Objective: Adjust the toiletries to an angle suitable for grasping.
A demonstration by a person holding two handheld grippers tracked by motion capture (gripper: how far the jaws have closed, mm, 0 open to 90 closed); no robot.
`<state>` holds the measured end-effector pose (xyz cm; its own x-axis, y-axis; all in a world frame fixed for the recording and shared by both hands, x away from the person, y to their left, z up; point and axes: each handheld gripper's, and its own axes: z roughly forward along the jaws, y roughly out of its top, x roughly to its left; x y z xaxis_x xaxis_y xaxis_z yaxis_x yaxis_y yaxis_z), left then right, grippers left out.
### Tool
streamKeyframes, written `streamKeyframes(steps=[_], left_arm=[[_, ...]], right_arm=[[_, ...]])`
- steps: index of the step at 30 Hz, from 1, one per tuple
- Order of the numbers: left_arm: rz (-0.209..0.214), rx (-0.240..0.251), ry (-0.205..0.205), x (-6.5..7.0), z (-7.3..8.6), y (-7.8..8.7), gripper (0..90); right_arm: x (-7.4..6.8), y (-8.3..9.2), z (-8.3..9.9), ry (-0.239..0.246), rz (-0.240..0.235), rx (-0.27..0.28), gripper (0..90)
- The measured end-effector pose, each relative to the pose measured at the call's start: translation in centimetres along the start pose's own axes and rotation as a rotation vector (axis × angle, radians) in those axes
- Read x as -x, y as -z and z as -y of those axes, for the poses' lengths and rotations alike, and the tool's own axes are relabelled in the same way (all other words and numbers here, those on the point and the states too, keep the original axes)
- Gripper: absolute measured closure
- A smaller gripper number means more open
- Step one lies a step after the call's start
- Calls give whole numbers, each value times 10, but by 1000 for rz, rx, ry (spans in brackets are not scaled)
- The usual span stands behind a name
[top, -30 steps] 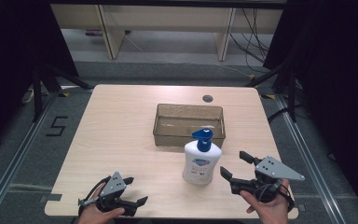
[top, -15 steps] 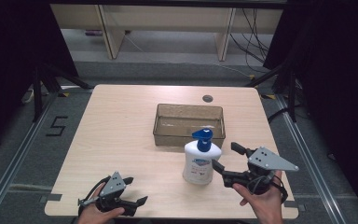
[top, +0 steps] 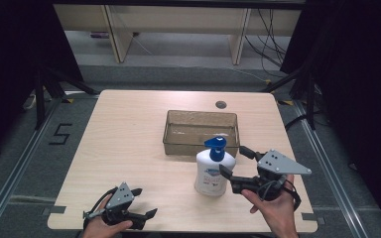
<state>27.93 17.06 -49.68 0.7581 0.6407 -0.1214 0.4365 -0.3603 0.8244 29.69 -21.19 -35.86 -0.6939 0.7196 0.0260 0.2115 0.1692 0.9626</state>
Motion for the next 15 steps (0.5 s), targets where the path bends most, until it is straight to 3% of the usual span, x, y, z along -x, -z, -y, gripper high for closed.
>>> streamKeyframes(steps=[2, 7, 9, 15], left_arm=[[0, 1, 1, 0, 0, 0, 148], [3, 1, 2, 0, 0, 0, 148], [3, 1, 1, 0, 0, 0, 148], [-6, 2, 6, 0, -1, -1, 149]], right_arm=[[1, -1, -1, 19, 6, 4, 188], [-2, -6, -4, -13, -15, -11, 197], [-1, -8, -6, 18, -4, -3, 201], [1, -14, -8, 23, -13, -3, 216]])
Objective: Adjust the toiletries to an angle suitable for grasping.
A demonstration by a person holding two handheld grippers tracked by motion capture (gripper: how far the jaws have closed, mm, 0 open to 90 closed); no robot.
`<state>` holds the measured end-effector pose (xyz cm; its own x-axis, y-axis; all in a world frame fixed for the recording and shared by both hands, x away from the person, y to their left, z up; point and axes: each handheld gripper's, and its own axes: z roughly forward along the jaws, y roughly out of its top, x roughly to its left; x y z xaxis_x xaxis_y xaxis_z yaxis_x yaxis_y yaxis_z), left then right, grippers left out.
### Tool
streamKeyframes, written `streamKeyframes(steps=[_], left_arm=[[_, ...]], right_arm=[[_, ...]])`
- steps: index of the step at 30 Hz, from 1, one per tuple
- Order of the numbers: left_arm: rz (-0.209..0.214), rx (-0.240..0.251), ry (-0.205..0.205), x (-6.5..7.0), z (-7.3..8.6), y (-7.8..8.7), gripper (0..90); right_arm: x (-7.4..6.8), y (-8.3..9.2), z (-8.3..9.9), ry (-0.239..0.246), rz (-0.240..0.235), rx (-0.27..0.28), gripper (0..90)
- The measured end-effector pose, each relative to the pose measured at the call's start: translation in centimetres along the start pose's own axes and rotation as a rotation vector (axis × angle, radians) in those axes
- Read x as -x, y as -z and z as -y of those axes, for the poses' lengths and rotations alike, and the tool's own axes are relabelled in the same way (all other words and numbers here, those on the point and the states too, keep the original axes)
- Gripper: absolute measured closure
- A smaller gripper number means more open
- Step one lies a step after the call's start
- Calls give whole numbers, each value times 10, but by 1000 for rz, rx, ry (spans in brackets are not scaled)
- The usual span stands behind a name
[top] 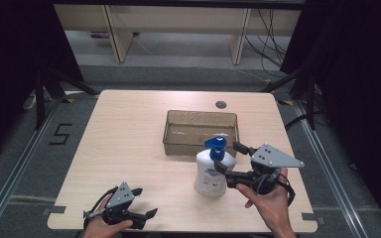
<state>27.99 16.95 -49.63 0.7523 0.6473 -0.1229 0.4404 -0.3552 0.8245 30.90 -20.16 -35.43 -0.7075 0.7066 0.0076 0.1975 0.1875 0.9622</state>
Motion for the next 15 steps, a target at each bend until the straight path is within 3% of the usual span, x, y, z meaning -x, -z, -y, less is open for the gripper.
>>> streamKeyframes(steps=[3, 11, 13, 14, 15], left_arm=[[-3, -5, -1, 0, -1, 1, 149], [9, 7, 9, 0, -1, -2, 149], [5, 0, 9, -1, -1, -2, 148], [0, -14, -17, -3, -1, -2, 148], [0, -14, -17, -3, -1, -2, 148]], right_arm=[[0, -2, -1, -17, -13, 4, 220], [2, -8, -3, 2, -15, 14, 252], [2, -10, -3, -16, -32, 20, 266], [2, -11, -4, -20, -42, 28, 284], [2, -11, -4, -16, -41, 28, 293]])
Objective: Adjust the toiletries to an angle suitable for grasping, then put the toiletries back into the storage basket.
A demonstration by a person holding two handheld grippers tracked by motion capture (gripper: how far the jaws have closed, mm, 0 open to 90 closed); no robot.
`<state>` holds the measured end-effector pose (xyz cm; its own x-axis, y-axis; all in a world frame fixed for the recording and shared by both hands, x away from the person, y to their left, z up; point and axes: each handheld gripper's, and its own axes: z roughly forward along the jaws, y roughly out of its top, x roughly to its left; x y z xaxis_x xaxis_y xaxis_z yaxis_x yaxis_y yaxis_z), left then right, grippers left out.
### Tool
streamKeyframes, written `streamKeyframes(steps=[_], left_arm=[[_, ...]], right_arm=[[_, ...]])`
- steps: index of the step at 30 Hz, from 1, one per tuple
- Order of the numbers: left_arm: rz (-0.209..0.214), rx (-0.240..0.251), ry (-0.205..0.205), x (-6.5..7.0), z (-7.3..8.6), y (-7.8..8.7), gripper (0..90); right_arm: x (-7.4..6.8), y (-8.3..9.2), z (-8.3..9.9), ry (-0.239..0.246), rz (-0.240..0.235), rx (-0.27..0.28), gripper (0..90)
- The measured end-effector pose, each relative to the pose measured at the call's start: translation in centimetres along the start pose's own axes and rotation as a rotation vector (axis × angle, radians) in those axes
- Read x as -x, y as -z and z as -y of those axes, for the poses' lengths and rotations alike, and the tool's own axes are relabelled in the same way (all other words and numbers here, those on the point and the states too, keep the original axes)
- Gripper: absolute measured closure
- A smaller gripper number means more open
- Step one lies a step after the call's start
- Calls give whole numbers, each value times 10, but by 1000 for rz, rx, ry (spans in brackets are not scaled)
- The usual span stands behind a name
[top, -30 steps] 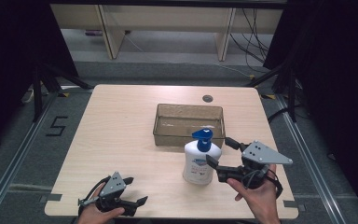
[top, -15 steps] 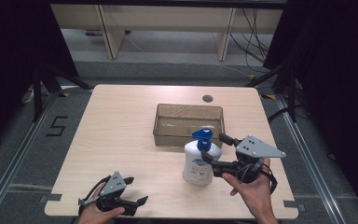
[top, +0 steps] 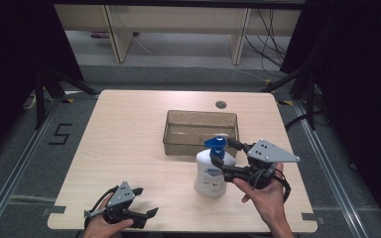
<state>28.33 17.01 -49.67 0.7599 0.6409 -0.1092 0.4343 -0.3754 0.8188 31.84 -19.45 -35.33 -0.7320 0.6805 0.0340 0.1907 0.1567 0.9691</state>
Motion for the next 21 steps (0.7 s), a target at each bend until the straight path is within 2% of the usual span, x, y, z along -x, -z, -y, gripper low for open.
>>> streamKeyframes(steps=[1, 4, 7, 9, 11, 14, 16, 17, 18, 21], left_arm=[[19, 15, 30, 2, 0, -1, 148], [8, 18, 30, 3, 0, -1, 148], [23, 17, 30, 3, 0, -1, 148], [16, 23, 28, 3, 0, 0, 148], [15, 21, 27, 3, 0, -1, 149], [12, 11, 27, 3, 0, 0, 148], [21, 15, 31, 3, 0, -1, 149], [21, 15, 31, 3, 0, -1, 149], [20, 12, 26, 2, 0, 0, 149], [12, 7, 16, 2, 0, 1, 148]], right_arm=[[0, -1, -1, 16, -1, 11, 300], [-2, -3, -2, 9, -4, -3, 313], [-2, -7, -3, 15, -13, -2, 359], [-2, -9, -3, 14, -12, -10, 394], [-1, -12, -3, 21, -24, 9, 427], [1, -13, -3, 34, -20, 7, 451], [0, -13, -3, 35, -10, 2, 511], [0, -13, -3, 35, -10, 2, 511], [0, -14, -3, 40, -21, 4, 547], [-1, -15, -2, 74, -11, 22, 602]])
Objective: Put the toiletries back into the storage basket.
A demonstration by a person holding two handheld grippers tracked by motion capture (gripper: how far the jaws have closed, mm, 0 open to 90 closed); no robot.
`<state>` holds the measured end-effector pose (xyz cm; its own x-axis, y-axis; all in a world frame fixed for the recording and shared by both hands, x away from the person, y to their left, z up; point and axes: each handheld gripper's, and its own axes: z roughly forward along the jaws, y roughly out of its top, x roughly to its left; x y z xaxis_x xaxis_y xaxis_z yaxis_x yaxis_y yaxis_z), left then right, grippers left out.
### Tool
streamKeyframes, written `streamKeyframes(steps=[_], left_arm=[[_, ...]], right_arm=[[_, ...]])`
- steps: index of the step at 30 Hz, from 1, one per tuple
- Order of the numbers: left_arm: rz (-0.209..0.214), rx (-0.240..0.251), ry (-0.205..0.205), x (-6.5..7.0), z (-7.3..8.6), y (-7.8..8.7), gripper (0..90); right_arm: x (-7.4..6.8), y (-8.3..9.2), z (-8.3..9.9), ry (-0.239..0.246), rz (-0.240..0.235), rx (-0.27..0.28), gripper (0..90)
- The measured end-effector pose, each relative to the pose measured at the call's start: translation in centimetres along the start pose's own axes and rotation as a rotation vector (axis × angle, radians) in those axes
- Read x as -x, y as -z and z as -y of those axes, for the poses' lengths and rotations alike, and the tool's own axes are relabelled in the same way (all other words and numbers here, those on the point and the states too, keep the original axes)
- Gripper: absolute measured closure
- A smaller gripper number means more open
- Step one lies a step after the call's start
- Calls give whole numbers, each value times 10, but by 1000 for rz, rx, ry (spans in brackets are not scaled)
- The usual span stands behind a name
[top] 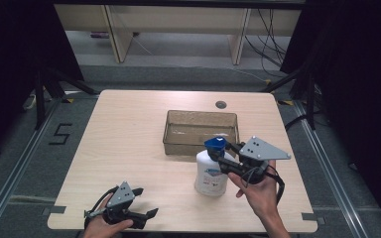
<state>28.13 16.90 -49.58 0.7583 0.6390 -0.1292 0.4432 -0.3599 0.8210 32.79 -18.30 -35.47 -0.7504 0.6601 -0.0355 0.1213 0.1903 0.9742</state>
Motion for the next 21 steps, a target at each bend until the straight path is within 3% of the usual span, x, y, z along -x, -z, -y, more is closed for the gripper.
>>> streamKeyframes(steps=[3, 4, 10, 14, 15, 16, 21], left_arm=[[2, 12, 3, 1, 1, -1, 149], [8, 6, 3, 1, 1, 0, 148], [8, 12, 21, 1, 1, 1, 149], [13, 9, 15, 1, 1, 1, 149], [13, 8, 16, 1, 1, 1, 149], [13, 9, 19, 1, 1, 1, 149], [10, 10, 14, 2, 1, 1, 149]], right_arm=[[0, 0, 0, -19, -9, 0, 607], [0, 1, 0, 6, 11, 10, 620], [-3, 1, -1, -11, 16, 6, 621], [-3, 2, -2, 8, 38, -3, 621], [-5, 1, -2, -26, 24, -8, 619], [-4, 2, -3, 6, 42, 3, 619], [-6, 2, -5, -1, 41, -14, 619]])
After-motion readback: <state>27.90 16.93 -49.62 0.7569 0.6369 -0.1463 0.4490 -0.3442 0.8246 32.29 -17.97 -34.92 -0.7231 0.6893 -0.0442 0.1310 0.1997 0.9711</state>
